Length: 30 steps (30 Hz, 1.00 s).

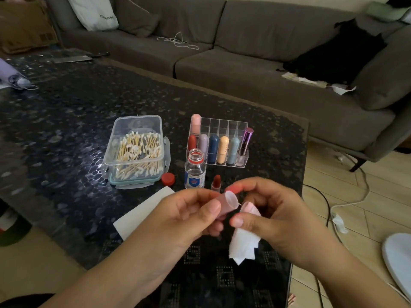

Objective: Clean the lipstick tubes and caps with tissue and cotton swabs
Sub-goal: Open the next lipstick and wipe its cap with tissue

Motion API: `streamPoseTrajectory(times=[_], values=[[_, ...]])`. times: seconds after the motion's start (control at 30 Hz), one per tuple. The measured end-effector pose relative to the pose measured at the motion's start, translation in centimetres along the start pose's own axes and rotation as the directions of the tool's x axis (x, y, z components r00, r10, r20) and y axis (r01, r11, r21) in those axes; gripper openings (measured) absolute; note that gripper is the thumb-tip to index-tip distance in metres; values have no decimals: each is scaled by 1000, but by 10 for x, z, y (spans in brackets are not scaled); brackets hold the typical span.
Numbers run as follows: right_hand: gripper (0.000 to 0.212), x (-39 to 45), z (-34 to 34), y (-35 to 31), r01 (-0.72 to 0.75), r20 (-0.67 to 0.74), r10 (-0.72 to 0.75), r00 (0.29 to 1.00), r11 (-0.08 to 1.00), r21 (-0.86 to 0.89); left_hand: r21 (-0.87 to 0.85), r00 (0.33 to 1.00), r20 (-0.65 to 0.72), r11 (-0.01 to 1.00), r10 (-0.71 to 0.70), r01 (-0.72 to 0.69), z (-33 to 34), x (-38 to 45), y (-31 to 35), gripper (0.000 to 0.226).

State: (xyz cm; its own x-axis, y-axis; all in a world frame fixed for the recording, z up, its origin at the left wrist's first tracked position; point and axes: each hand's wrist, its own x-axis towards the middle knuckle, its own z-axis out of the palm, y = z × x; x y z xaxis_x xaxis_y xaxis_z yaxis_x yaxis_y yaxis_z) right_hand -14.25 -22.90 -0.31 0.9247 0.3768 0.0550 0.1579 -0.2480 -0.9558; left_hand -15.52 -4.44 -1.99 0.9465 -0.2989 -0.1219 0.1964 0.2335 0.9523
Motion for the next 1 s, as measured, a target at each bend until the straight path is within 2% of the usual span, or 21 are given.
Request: streamPoseTrajectory(times=[0.1, 0.2, 0.33, 0.47, 0.57, 0.7, 0.8, 0.9, 1.0], values=[[50, 1, -5, -4, -133, -135, 99, 986, 952, -275, 72, 999, -29, 997, 42, -40, -4, 0, 5, 37], [31, -1, -8, -9, -175, -161, 120, 980, 902, -394, 147, 997, -51, 988, 53, -45, -7, 1, 4, 36], [6, -6, -13, -15, -49, -142, -7, 990, 922, -384, 177, 994, -80, 982, 76, -61, -7, 1, 4, 27], [15, -6, -13, -18, 85, -113, -136, 984, 925, -371, 175, 995, -75, 984, 59, -46, -5, 1, 4, 25], [11, -8, -9, -17, 142, -92, -209, 973, 868, -476, 168, 998, -55, 986, 32, -23, -1, 0, 3, 26], [12, -12, -7, -21, 77, -132, -170, 977, 849, -522, 172, 999, -30, 985, 32, -27, 2, 0, 4, 30], [11, -11, -8, -21, 127, -111, -220, 969, 833, -538, 188, 999, -20, 982, 40, -36, 2, 0, 3, 22], [10, -10, -8, -19, 157, -77, -224, 971, 852, -500, 177, 998, -22, 983, 50, -46, 3, 1, 3, 19], [13, -10, -5, -20, 83, -142, -155, 978, 906, -416, 170, 998, -7, 983, 65, -63, 2, 1, 3, 16]])
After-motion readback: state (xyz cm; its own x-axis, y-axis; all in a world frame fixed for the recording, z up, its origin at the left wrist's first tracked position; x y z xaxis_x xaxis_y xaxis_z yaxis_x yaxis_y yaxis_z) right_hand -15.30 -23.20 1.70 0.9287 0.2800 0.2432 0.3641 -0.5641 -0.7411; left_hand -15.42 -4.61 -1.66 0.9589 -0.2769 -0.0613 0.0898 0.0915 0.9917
